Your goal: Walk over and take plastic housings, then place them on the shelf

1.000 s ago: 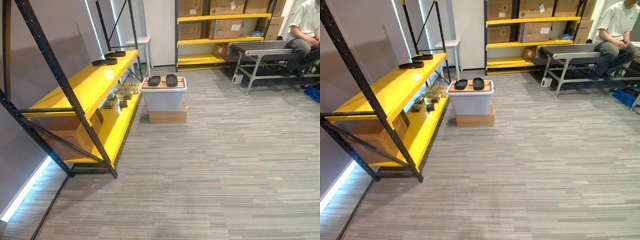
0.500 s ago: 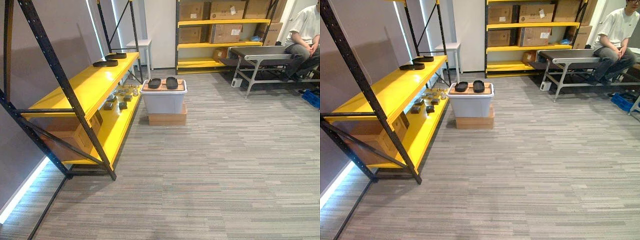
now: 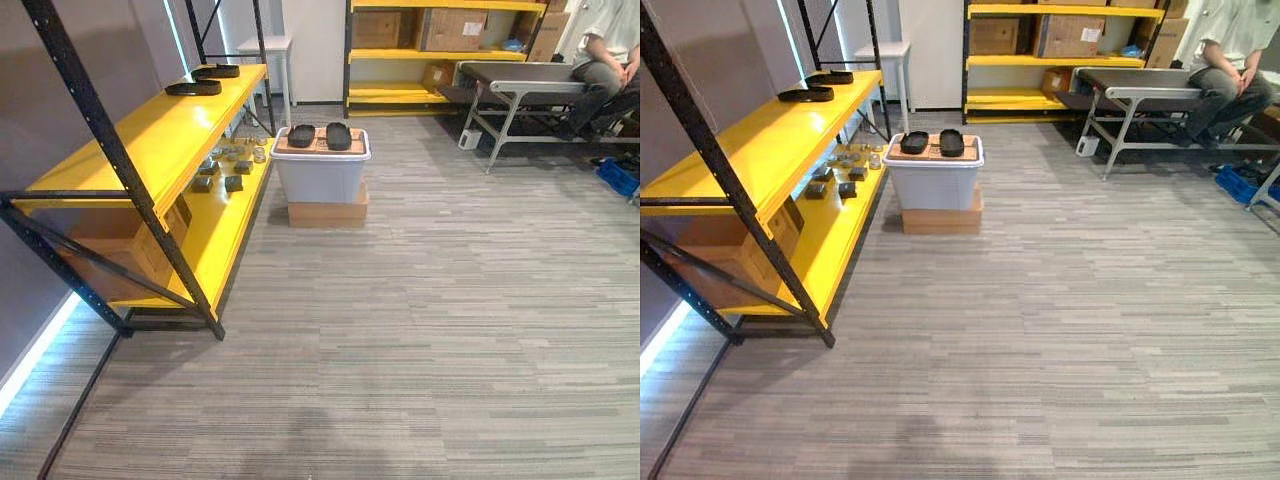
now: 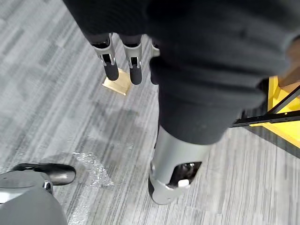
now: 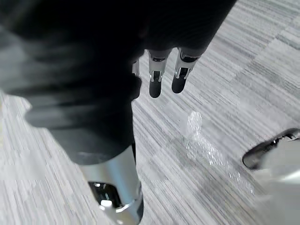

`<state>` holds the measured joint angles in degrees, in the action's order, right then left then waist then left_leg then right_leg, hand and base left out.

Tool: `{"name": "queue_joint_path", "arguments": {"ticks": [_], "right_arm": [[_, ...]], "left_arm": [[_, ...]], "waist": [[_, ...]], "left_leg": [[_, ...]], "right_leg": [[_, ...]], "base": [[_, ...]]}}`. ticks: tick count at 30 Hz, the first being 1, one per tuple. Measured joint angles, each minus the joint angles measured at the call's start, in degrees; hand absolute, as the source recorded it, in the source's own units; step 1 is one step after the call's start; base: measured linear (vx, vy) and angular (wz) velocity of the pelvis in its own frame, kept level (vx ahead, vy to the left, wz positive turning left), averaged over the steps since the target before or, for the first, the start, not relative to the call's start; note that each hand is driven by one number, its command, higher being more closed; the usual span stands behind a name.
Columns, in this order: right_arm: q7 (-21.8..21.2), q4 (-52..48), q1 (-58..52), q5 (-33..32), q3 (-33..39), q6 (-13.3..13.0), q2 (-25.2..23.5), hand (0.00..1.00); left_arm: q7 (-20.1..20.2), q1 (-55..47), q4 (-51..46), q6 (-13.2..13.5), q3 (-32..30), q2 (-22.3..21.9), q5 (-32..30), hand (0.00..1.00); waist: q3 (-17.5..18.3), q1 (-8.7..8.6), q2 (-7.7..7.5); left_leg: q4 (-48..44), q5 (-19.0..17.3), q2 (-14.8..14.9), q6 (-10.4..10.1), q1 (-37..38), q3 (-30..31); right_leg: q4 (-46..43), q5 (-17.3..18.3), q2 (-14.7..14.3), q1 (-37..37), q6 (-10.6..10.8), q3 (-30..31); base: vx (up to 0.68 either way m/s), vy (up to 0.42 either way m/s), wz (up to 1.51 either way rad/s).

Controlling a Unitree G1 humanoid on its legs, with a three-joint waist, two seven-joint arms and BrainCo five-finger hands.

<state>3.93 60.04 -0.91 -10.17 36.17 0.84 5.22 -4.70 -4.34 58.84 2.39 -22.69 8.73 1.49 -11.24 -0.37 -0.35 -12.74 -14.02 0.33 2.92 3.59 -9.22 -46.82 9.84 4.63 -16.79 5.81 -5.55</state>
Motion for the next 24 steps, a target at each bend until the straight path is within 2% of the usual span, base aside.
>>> {"name": "queue_joint_path", "arguments": {"ticks": [1,2,4,6,7,8,9,10,11,12,13,14,15,16,17,18,19,20,21,22,23,24], "right_arm": [[0.01,-0.06,-0.43,0.0,-0.47,0.0,-0.88,0.0],[-0.01,-0.09,-1.21,0.0,-0.67,0.0,-2.22,0.0],[0.01,0.16,-3.17,0.03,-0.62,0.0,-3.19,0.0],[0.18,1.76,-5.96,0.3,1.74,0.01,-3.29,0.0],[0.32,2.21,-6.66,0.38,2.95,0.08,-3.34,0.0],[0.44,2.32,-7.91,0.54,4.88,0.16,-3.49,0.0],[0.57,2.01,-9.72,1.16,6.84,0.19,-3.53,0.0],[0.55,1.66,-10.02,1.52,6.82,0.21,-3.86,0.0],[0.54,1.06,-9.69,1.53,6.82,0.22,-4.36,0.0],[0.37,-1.32,-9.34,1.52,6.74,0.15,-4.78,0.0],[0.33,-3.0,-9.04,1.47,6.38,0.13,-4.98,0.0],[0.31,-3.48,-8.42,1.46,5.95,0.11,-4.98,0.0],[0.37,-4.15,-7.14,1.43,4.72,0.11,-5.41,0.0],[0.45,-5.35,-6.14,1.29,3.98,0.12,-6.03,0.0],[0.5,-5.58,-5.47,1.23,3.91,0.12,-6.11,0.0],[0.59,-6.46,-4.84,1.11,3.24,0.14,-6.03,0.0],[0.69,-7.04,-4.08,0.49,3.12,0.15,-6.13,0.0],[0.72,-7.13,-3.68,0.2,3.12,0.16,-6.13,0.0],[0.76,-7.53,-3.57,0.18,3.27,0.14,-5.93,0.0],[0.79,-7.54,-3.71,0.21,3.6,0.13,-5.57,0.0],[0.83,-7.51,-3.72,0.21,4.46,0.13,-5.55,0.0],[1.45,-6.92,-4.52,0.23,6.15,0.14,-6.4,0.0]], "left_arm": [[-0.18,0.02,-0.41,-0.13,0.01,0.01,0.25,0.0],[-0.44,0.58,-0.92,-0.38,0.19,0.01,0.56,0.0],[-0.75,2.74,-0.92,-0.42,1.69,-0.07,0.47,0.0],[-0.8,6.59,-0.92,-0.32,1.74,-0.97,-0.62,0.0],[-0.74,6.97,-0.93,-0.22,1.68,-1.16,-0.86,0.0],[-0.7,7.39,-1.19,-0.19,1.49,-1.53,-1.17,0.0],[-0.35,6.65,-1.95,0.21,-0.91,-2.93,-1.74,0.0],[-0.31,6.4,-2.07,0.26,-2.09,-3.09,-1.87,0.0],[-0.27,6.04,-2.27,0.23,-4.37,-3.66,-2.03,0.0],[-0.2,4.88,-3.52,0.14,-7.65,-5.7,-2.17,0.0],[-0.05,3.94,-4.29,0.13,-9.01,-6.76,-2.12,0.0],[0.1,3.38,-4.47,0.12,-9.84,-7.21,-2.04,0.0],[0.07,2.73,-4.46,-0.04,-10.64,-7.4,-1.73,0.0],[0.04,1.86,-4.5,-0.28,-10.74,-7.59,-1.66,0.0],[0.06,1.26,-4.5,-0.41,-10.74,-7.85,-1.56,0.0],[0.08,-0.12,-4.49,-0.48,-10.73,-8.66,-1.41,0.0],[0.12,-1.57,-4.44,-0.65,-10.74,-9.29,-0.82,0.0],[0.15,-2.32,-4.39,-0.83,-10.72,-9.56,-0.48,0.0],[0.21,-3.39,-4.31,-1.02,-10.71,-10.31,-0.43,0.0],[0.25,-4.37,-4.23,-0.99,-10.71,-11.0,-0.4,0.0],[0.29,-4.83,-4.1,-1.01,-10.75,-11.19,-0.33,0.0],[0.25,-5.66,-3.5,-1.04,-11.56,-10.4,-0.32,0.0]], "waist": [[-0.08,-0.12,-0.21],[-0.47,-0.24,-0.76],[-1.11,-1.09,-0.93],[-1.31,-3.24,-1.21],[-1.29,-3.76,-1.4],[-1.23,-4.29,-1.41],[0.1,-5.17,0.38],[0.48,-5.01,0.42],[0.38,-4.55,0.46],[-0.31,-3.9,1.77],[-0.49,-3.17,2.51],[-0.54,-2.73,2.9],[-0.99,-1.53,2.68],[-1.33,0.31,1.99],[-1.44,1.3,1.75],[-1.67,2.65,1.38],[-1.78,3.35,1.33],[-1.78,3.61,1.17],[-1.77,4.43,0.93],[-1.43,4.73,0.88],[-1.17,4.71,0.91],[0.33,5.56,-1.16]], "left_leg": [[0.02,-0.28,0.09,0.12,0.18,0.03],[0.58,-0.66,0.18,0.28,1.0,0.1],[2.99,-0.78,0.23,0.31,3.07,1.67],[6.79,-1.35,-0.27,-0.46,6.09,6.14],[7.48,-1.79,-0.36,-0.66,7.09,7.23],[7.8,-2.98,-0.01,-0.84,8.96,8.81],[7.0,-4.55,2.83,-2.85,11.08,9.76],[4.19,-4.94,3.44,-3.6,10.73,9.47],[-3.88,-5.41,4.53,-4.5,8.65,8.48],[-25.87,-2.1,7.52,-8.3,1.78,7.9],[-38.6,2.64,9.07,-10.36,-3.04,8.65],[-45.8,3.34,9.99,-10.99,-6.14,8.95],[-55.91,3.23,11.03,-10.81,-11.23,8.69],[-60.03,2.83,11.04,-10.0,-15.59,7.46],[-60.17,2.5,10.91,-9.28,-17.83,6.62],[-58.11,1.59,10.5,-7.58,-22.0,5.71],[-51.66,0.37,9.69,-6.27,-25.16,5.37],[-46.81,0.1,9.08,-5.98,-26.25,5.27],[-34.69,0.35,7.73,-5.9,-27.47,4.76],[-21.29,1.33,6.91,-5.82,-27.97,3.41],[-16.01,2.88,6.56,-5.82,-28.6,2.64],[-17.08,7.65,4.81,-2.55,-28.53,-0.2]], "right_leg": [[-0.18,0.0,-0.08,-1.74,0.01,-0.13],[3.43,-0.01,-0.52,-3.88,0.03,-0.93],[15.83,-0.54,-1.49,-4.12,-0.14,-3.23],[34.04,-4.87,-2.4,-3.35,-1.24,-2.88],[36.0,-5.6,-2.28,-2.96,-1.87,-2.76],[35.16,-8.04,-2.05,-2.98,-3.86,-2.75],[30.78,-10.28,-3.76,-2.85,-5.58,-4.36],[28.93,-10.42,-4.02,-2.85,-5.84,-4.82],[27.22,-9.12,-4.96,-1.67,-8.46,-4.92],[27.68,-6.49,-7.32,3.26,-10.37,-5.2],[28.25,-4.84,-8.78,6.01,-11.54,-4.6],[28.72,-4.07,-9.8,8.05,-12.16,-4.16],[31.08,-3.26,-11.31,12.62,-12.8,-2.13],[33.92,-2.88,-11.67,16.97,-12.85,0.76],[35.41,-2.64,-11.56,19.07,-12.83,2.22],[37.9,-1.66,-11.01,22.5,-12.43,4.99],[39.24,-0.32,-10.01,25.44,-11.68,7.04],[39.81,0.64,-9.23,26.87,-11.43,7.91],[40.92,2.75,-7.33,29.19,-10.44,9.16],[41.77,5.19,-5.67,31.37,-9.36,9.57],[41.92,6.62,-5.16,32.35,-8.75,9.61],[41.94,9.04,-2.43,33.86,-8.24,9.87]], "base": [[0.12,0.018,-0.01],[0.18,-0.018,0.05],[0.26,-0.043,0.37],[0.42,-0.093,0.92],[0.51,-0.171,0.92],[0.75,-0.293,0.88],[0.81,-0.315,0.72],[0.73,-0.28,0.38],[0.6,-0.202,-0.07],[0.7,-0.207,-0.24],[0.68,-0.171,-0.3],[0.65,-0.121,-0.5],[0.63,-0.069,-0.75],[0.75,-0.039,-0.88],[0.71,0.021,-0.98],[0.7,0.085,-0.94],[0.57,0.11,-0.85],[0.55,0.167,-0.68],[0.56,0.222,-0.45],[0.57,0.248,-0.31],[0.65,0.283,-0.21],[0.57,0.212,-0.15]]}}
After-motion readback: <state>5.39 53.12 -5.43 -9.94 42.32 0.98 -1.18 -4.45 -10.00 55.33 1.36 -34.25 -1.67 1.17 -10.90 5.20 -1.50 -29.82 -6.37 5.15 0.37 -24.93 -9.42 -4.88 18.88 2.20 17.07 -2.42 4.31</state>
